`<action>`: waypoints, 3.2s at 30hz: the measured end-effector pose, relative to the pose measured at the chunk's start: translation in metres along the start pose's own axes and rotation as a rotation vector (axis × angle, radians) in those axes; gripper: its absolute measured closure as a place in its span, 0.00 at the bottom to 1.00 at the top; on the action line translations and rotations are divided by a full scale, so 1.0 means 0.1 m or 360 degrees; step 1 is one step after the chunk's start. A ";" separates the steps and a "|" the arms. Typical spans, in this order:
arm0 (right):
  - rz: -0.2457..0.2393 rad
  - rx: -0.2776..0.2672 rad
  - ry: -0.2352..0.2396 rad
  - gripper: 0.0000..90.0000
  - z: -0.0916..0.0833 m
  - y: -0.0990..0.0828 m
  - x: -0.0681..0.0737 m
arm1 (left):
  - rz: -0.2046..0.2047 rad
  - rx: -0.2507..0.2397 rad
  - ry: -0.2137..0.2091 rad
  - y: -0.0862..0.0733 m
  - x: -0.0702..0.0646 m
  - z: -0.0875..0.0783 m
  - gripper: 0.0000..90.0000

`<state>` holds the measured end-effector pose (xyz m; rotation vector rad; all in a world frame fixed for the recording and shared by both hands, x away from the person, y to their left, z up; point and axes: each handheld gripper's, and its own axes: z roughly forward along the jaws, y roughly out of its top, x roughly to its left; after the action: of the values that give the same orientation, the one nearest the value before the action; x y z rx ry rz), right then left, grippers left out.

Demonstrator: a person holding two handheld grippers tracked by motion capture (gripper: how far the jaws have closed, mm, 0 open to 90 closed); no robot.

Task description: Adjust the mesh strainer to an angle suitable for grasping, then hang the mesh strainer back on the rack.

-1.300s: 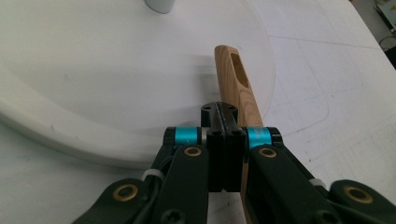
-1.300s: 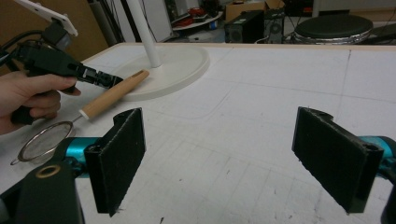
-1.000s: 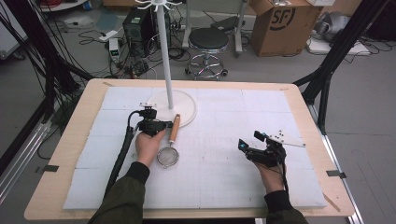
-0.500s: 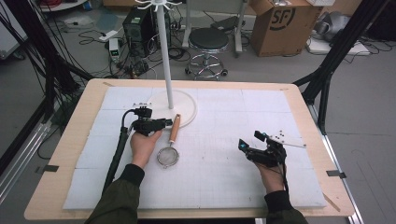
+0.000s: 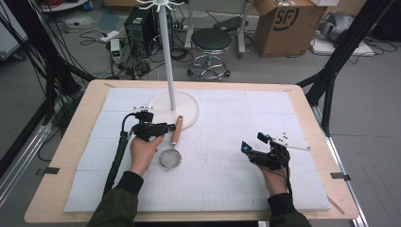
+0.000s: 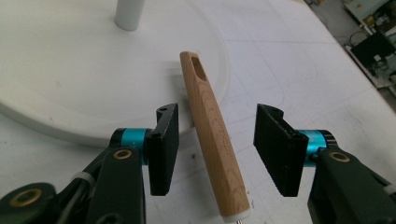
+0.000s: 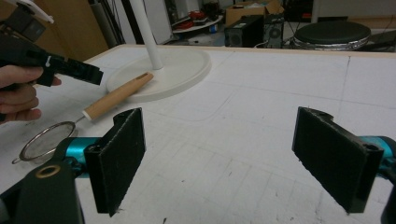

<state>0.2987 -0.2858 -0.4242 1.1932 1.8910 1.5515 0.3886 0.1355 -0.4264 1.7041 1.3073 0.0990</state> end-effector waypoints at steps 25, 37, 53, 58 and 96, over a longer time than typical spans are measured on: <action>0.0002 -0.0008 -0.0014 0.18 -0.01 0.00 -0.01 | 0.0039 0.0109 0.0029 -0.08 -0.13 0.08 0.55; 0.0007 -0.0011 -0.0021 0.18 -0.02 0.00 -0.02 | 0.0054 0.0179 0.0040 -0.14 -0.19 0.20 0.55; 0.0018 -0.0016 -0.0018 0.18 -0.02 0.01 -0.03 | 0.0075 0.0234 0.0122 -0.17 -0.21 0.30 0.57; 0.0020 -0.0014 -0.0016 0.18 -0.02 0.00 -0.03 | 0.0082 0.0235 0.0123 -0.17 -0.25 0.35 0.58; 0.0025 -0.0022 -0.0023 0.19 -0.05 0.01 -0.04 | 0.0188 0.0282 0.0272 -0.14 -0.30 0.37 0.78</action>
<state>0.2973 -0.2913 -0.4231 1.2127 1.8631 1.5573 0.3871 0.0885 -0.4432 1.9590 1.3728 0.2068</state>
